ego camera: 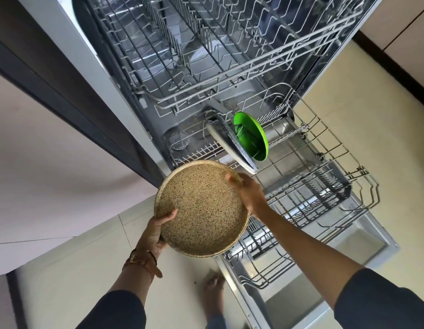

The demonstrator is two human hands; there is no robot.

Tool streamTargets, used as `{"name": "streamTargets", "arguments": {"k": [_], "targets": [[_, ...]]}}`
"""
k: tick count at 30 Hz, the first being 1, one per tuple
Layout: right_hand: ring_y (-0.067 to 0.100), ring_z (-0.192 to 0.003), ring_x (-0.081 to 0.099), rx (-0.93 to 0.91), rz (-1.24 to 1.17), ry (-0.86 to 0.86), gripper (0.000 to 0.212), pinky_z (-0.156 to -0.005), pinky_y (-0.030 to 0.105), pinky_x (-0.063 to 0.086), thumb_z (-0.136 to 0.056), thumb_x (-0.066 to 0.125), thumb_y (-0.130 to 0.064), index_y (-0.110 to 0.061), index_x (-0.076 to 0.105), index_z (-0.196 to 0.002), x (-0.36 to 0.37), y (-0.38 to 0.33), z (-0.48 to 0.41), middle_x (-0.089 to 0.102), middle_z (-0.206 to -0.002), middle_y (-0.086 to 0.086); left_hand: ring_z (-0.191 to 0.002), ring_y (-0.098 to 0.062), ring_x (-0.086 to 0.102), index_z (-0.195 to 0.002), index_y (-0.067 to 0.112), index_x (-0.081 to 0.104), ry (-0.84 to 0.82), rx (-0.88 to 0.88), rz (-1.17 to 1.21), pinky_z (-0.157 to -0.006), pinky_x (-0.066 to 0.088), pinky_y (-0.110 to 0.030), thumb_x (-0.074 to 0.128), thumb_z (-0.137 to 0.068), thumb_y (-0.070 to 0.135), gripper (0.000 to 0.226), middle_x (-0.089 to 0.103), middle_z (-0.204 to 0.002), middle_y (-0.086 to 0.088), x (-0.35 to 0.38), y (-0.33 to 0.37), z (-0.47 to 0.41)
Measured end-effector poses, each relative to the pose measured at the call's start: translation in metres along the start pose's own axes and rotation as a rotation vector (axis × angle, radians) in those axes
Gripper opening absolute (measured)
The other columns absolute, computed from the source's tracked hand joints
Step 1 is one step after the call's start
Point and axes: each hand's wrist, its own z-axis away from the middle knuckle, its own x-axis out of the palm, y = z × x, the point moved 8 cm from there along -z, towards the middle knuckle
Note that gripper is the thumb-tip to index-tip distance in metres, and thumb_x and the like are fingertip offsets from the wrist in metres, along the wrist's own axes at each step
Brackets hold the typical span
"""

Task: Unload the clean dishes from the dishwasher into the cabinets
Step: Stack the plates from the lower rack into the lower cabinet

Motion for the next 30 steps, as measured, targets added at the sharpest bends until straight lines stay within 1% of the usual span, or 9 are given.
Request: {"name": "streamTargets", "arguments": {"k": [2, 4, 9, 11, 14, 18, 21, 26, 30], "targets": [[0.019, -0.089, 0.065, -0.146, 0.149, 0.239, 0.051, -0.090, 0.036, 0.051, -0.091, 0.047, -0.048, -0.012, 0.052, -0.128, -0.022, -0.019, -0.004, 0.060, -0.122, 0.011, -0.092, -0.027, 0.062, -0.094, 0.015, 0.065, -0.003, 0.011, -0.010, -0.084, 0.047, -0.040, 0.094, -0.007, 0.021, 0.092, 0.076, -0.081, -0.005, -0.006, 0.001, 0.002], [0.021, -0.088, 0.065, -0.295, 0.403, 0.368, 0.039, -0.084, 0.038, 0.055, -0.094, 0.049, -0.036, -0.009, 0.055, -0.121, -0.031, -0.047, -0.009, 0.061, -0.117, 0.010, -0.094, -0.027, 0.062, -0.096, 0.015, 0.064, -0.015, 0.016, -0.030, -0.091, 0.045, -0.043, 0.094, -0.004, 0.024, 0.097, 0.076, -0.082, -0.005, -0.012, 0.001, 0.003], [0.027, -0.088, 0.067, -0.410, 1.082, 0.248, 0.028, -0.067, 0.030, 0.053, -0.099, 0.041, -0.012, -0.002, 0.046, -0.124, -0.006, -0.097, -0.038, 0.061, -0.110, 0.011, -0.083, -0.025, 0.069, -0.095, 0.013, 0.064, -0.036, 0.010, -0.084, -0.078, 0.048, -0.036, 0.094, -0.003, 0.027, 0.097, 0.076, -0.081, -0.004, -0.017, 0.000, 0.008], [0.028, -0.094, 0.067, -0.414, 1.246, 0.186, 0.028, -0.064, 0.031, 0.047, -0.097, 0.041, -0.006, -0.001, 0.048, -0.124, 0.007, -0.104, -0.047, 0.064, -0.109, 0.011, -0.074, -0.021, 0.073, -0.093, 0.012, 0.064, -0.035, 0.007, -0.082, -0.077, 0.048, -0.035, 0.094, -0.003, 0.027, 0.096, 0.076, -0.080, -0.004, -0.017, 0.000, 0.010], [0.025, -0.100, 0.065, -0.340, 1.358, 0.125, 0.024, -0.066, 0.031, 0.045, -0.095, 0.050, -0.009, -0.004, 0.058, -0.117, 0.012, -0.103, -0.062, 0.067, -0.110, 0.007, -0.074, -0.021, 0.072, -0.093, 0.011, 0.064, -0.038, -0.002, -0.089, -0.078, 0.048, -0.036, 0.094, -0.003, 0.027, 0.096, 0.076, -0.080, -0.005, -0.019, 0.001, 0.012], [0.029, -0.099, 0.065, -0.343, 1.378, 0.112, 0.024, -0.073, 0.034, 0.050, -0.094, 0.046, -0.004, -0.006, 0.060, -0.115, 0.001, -0.101, -0.064, 0.067, -0.107, 0.009, -0.072, -0.018, 0.074, -0.095, 0.011, 0.064, -0.036, 0.008, -0.078, -0.076, 0.048, -0.036, 0.094, -0.006, 0.026, 0.095, 0.076, -0.081, -0.004, -0.022, 0.005, 0.013], [0.031, -0.082, 0.065, -0.455, 1.286, 0.159, 0.022, -0.068, 0.034, 0.049, -0.096, 0.042, -0.009, -0.005, 0.059, -0.110, -0.012, -0.109, -0.050, 0.065, -0.083, 0.008, -0.071, -0.018, 0.074, -0.094, 0.012, 0.063, -0.024, 0.017, -0.072, -0.075, 0.048, -0.036, 0.094, -0.005, 0.027, 0.095, 0.076, -0.080, -0.004, -0.025, 0.006, 0.013], [0.028, -0.072, 0.058, -0.639, 0.863, 0.520, 0.028, -0.056, 0.028, 0.043, -0.098, 0.041, -0.017, -0.001, 0.056, -0.116, -0.077, -0.136, -0.013, 0.065, -0.095, 0.016, -0.089, -0.027, 0.066, -0.098, 0.012, 0.063, -0.006, 0.020, -0.066, -0.075, 0.049, -0.036, 0.094, -0.006, 0.028, 0.098, 0.076, -0.085, -0.005, -0.028, 0.006, 0.012], [0.021, -0.069, 0.053, -0.548, 0.472, 0.676, 0.031, -0.060, 0.027, 0.041, -0.100, 0.034, -0.019, 0.001, 0.055, -0.112, -0.138, -0.131, 0.013, 0.062, -0.088, 0.014, -0.088, -0.025, 0.068, -0.098, 0.014, 0.064, -0.011, 0.036, -0.075, -0.076, 0.050, -0.036, 0.094, -0.009, 0.028, 0.095, 0.076, -0.087, -0.005, -0.024, 0.009, 0.013]]}}
